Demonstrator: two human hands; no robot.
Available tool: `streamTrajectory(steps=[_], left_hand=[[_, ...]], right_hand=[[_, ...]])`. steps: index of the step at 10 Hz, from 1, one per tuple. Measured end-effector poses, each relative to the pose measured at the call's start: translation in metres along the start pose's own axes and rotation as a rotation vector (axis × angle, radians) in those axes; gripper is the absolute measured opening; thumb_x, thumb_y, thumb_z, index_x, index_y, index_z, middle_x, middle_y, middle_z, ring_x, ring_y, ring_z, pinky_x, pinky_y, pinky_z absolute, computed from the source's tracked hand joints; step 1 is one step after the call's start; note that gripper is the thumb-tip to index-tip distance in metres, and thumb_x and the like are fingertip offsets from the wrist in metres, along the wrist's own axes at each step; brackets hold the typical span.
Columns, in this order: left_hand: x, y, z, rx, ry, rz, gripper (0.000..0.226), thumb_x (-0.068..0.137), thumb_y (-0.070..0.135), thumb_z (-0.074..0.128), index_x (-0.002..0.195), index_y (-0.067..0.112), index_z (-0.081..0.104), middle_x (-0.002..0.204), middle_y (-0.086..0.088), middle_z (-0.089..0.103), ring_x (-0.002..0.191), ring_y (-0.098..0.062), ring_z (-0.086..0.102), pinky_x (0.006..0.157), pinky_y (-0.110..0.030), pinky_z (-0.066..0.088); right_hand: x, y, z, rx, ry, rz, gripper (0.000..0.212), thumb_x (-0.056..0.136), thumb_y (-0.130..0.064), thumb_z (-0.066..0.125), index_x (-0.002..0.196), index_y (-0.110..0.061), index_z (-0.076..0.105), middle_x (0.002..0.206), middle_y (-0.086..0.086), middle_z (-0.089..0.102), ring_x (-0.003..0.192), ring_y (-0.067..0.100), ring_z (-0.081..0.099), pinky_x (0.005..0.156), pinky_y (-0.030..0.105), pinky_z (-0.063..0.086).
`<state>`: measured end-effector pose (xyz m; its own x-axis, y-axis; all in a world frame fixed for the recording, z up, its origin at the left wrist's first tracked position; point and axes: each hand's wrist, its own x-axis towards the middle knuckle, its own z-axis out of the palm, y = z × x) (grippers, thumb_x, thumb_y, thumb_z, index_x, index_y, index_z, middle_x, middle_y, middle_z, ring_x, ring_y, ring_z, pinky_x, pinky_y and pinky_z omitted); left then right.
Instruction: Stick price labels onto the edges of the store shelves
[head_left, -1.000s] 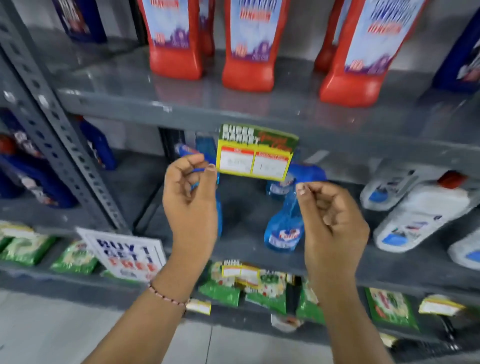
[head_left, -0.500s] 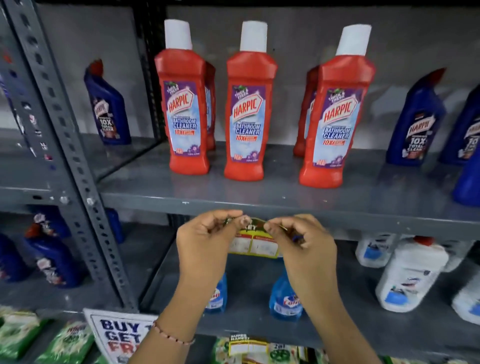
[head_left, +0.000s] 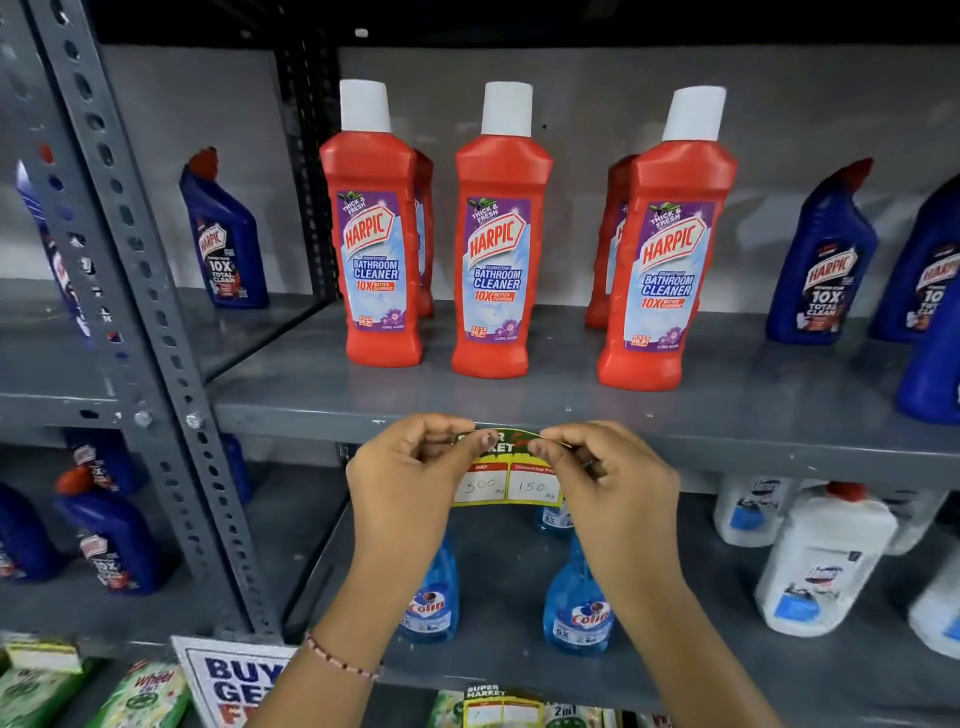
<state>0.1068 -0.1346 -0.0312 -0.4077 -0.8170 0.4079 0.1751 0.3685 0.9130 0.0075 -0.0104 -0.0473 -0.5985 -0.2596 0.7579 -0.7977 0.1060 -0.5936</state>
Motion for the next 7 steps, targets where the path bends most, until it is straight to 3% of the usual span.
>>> streamTrajectory(steps=[1,3,4,5,6,7], left_hand=[[0.001,0.0,0.001,0.023,0.013,0.01,0.012,0.069,0.016,0.086,0.075,0.021,0.076,0.071,0.004,0.076,0.069,-0.017,0.074,0.067,-0.033,0.062],[-0.001,-0.005,0.006,0.087,0.066,0.115,0.01,0.072,0.021,0.085,0.076,0.022,0.075,0.07,0.007,0.073,0.067,-0.012,0.069,0.063,-0.023,0.058],[-0.002,-0.011,0.006,0.208,0.109,0.279,0.01,0.073,0.023,0.084,0.078,0.021,0.075,0.075,0.01,0.069,0.072,-0.012,0.065,0.067,-0.025,0.055],[0.002,-0.012,0.005,0.224,0.203,0.367,0.014,0.072,0.02,0.085,0.077,0.018,0.072,0.088,0.003,0.056,0.076,-0.012,0.061,0.069,-0.019,0.05],[0.006,-0.004,0.002,0.201,0.276,0.376,0.022,0.075,0.015,0.083,0.082,0.024,0.064,0.091,0.004,0.052,0.079,-0.002,0.057,0.069,-0.007,0.043],[0.008,0.01,0.005,0.205,0.271,0.411,0.024,0.081,0.017,0.076,0.093,0.029,0.06,0.088,0.01,0.054,0.08,-0.005,0.051,0.071,-0.017,0.045]], right_hand=[[0.001,0.0,0.002,-0.019,0.009,-0.023,0.008,0.082,-0.011,0.078,0.087,-0.017,0.076,0.084,-0.006,0.07,0.074,0.007,0.065,0.066,0.017,0.052],[0.0,0.004,0.007,-0.099,0.058,-0.074,0.004,0.085,-0.017,0.077,0.089,-0.017,0.074,0.089,-0.004,0.068,0.077,0.011,0.063,0.062,0.03,0.055],[0.0,0.003,0.006,-0.136,0.084,-0.064,0.007,0.082,-0.019,0.079,0.087,-0.02,0.073,0.089,-0.006,0.066,0.074,0.008,0.059,0.058,0.03,0.054],[0.0,0.003,0.0,-0.146,0.09,-0.02,0.009,0.082,-0.02,0.079,0.088,-0.022,0.072,0.089,-0.009,0.065,0.071,0.005,0.057,0.056,0.03,0.053],[0.0,0.005,-0.014,-0.136,0.108,0.014,0.011,0.081,-0.02,0.079,0.085,-0.024,0.071,0.085,-0.012,0.061,0.067,-0.002,0.055,0.057,0.02,0.048],[0.0,0.014,-0.039,-0.163,0.106,0.043,0.016,0.081,-0.012,0.078,0.082,-0.026,0.069,0.086,-0.011,0.062,0.066,0.001,0.059,0.056,0.02,0.049]])
